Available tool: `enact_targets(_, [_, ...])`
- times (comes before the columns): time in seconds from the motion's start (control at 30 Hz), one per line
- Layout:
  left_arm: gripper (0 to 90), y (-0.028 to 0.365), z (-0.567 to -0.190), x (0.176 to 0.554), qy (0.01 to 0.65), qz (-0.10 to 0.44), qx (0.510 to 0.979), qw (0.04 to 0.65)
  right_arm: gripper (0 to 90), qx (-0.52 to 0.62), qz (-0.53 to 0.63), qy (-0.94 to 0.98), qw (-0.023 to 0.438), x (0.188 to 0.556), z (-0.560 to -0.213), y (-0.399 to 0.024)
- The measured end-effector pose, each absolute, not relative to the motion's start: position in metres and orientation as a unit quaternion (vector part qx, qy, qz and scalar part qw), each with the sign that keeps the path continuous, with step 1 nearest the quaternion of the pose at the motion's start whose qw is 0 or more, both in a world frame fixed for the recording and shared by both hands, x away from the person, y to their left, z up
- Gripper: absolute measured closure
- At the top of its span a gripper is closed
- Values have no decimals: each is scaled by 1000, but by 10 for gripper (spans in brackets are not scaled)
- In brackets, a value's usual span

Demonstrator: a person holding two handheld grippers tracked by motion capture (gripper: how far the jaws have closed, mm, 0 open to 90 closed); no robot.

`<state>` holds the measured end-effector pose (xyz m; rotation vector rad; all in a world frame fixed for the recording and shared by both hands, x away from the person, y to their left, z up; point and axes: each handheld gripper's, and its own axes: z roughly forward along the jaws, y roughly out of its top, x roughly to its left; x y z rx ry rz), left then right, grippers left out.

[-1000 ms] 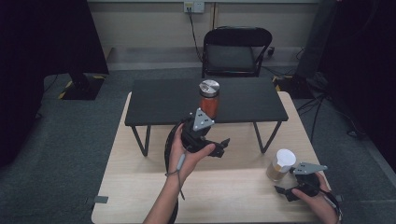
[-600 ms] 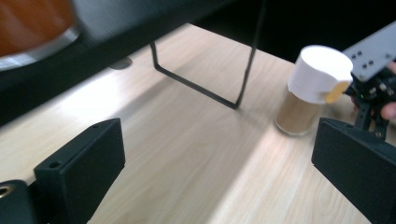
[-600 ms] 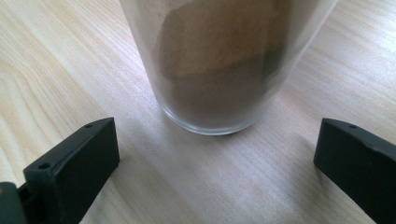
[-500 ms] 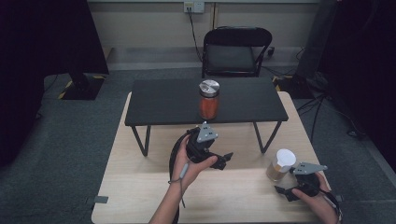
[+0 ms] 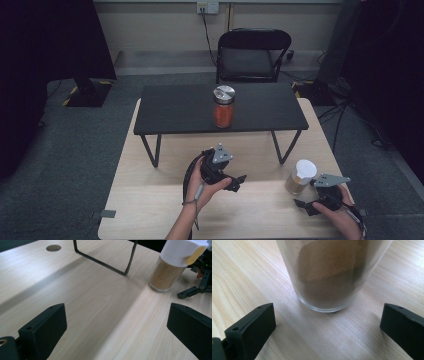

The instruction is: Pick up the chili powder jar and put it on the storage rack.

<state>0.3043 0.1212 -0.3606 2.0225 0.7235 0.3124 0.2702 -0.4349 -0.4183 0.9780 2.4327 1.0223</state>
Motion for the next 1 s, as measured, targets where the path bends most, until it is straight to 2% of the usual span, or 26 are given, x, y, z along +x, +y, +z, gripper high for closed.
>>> enact_targets(1.0, [26,148,-412,283,345,125,830,419,0,343,358,853,163,270,-418,-435])
